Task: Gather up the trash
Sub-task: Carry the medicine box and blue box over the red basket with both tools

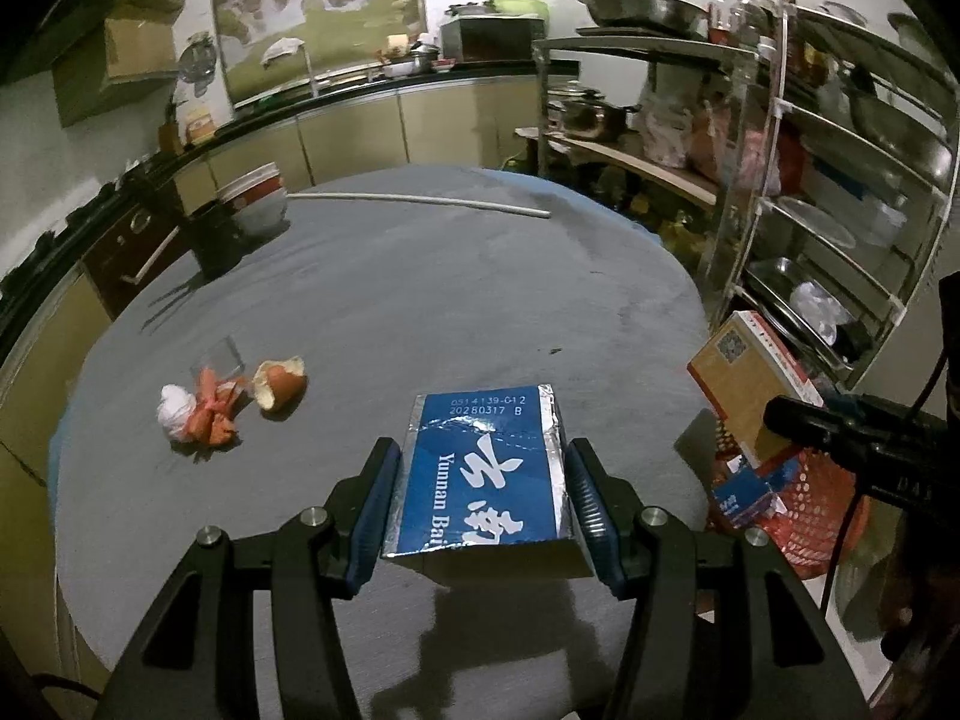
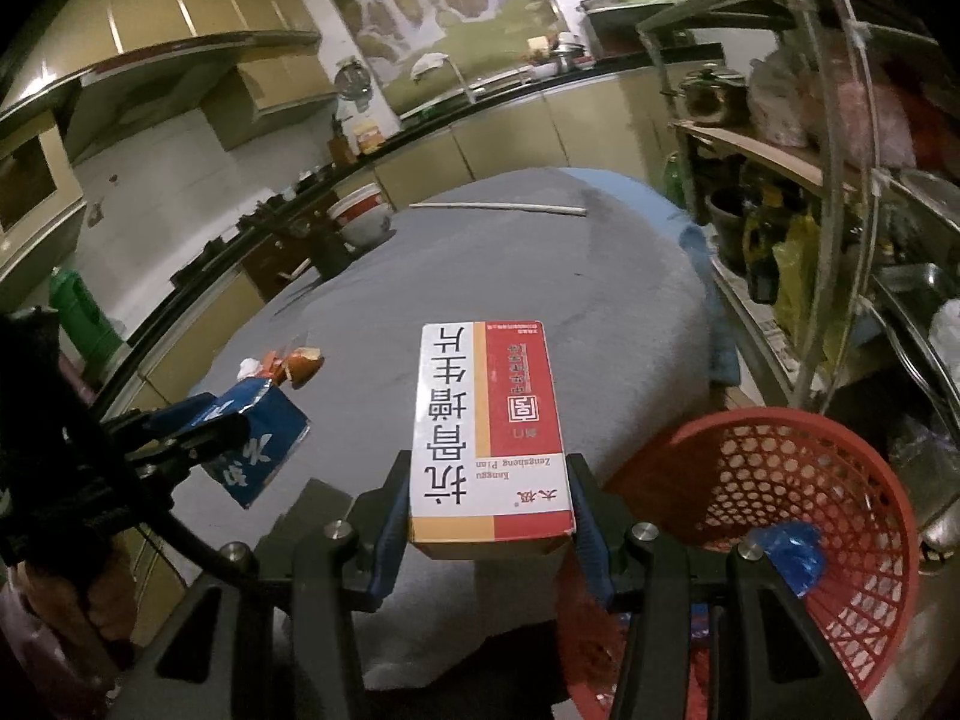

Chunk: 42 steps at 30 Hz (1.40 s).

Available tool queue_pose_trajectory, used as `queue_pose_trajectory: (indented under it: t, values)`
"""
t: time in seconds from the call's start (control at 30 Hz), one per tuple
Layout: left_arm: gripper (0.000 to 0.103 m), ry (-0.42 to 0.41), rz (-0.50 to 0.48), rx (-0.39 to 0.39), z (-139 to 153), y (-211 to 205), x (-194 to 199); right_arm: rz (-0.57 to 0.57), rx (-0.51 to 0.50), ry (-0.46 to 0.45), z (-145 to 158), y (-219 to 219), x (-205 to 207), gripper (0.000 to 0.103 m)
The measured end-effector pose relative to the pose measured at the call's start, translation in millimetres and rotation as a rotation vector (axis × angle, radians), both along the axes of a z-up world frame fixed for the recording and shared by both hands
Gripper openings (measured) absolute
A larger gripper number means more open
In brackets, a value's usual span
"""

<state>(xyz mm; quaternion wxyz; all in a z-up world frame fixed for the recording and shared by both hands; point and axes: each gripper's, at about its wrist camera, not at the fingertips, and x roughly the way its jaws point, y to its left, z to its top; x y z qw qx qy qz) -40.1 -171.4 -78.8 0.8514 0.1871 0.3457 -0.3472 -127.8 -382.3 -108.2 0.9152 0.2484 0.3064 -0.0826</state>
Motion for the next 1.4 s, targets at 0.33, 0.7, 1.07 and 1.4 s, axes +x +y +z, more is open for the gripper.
queue_pose_trajectory:
  t: [0.33,0.7,1.07,1.4]
  values:
    - [0.058,-0.022,-0.088,0.022,1.7,-34.4,-19.4,-0.079,0.027,-0.007,-4.2,-28.1,-25.9,0.051]
    - [0.058,-0.054,-0.198,0.050,5.1,-74.0,-46.1,-0.160,0.045,-0.004,-10.7,-55.3,-57.0,0.051]
    - [0.058,-0.068,-0.306,0.083,-1.6,-111.7,-76.2,-0.227,0.088,0.023,-27.7,-77.4,-84.9,0.051]
    - [0.058,-0.069,-0.398,0.121,-11.9,-145.9,-100.9,-0.309,0.137,0.041,-43.6,-102.5,-110.7,0.051]
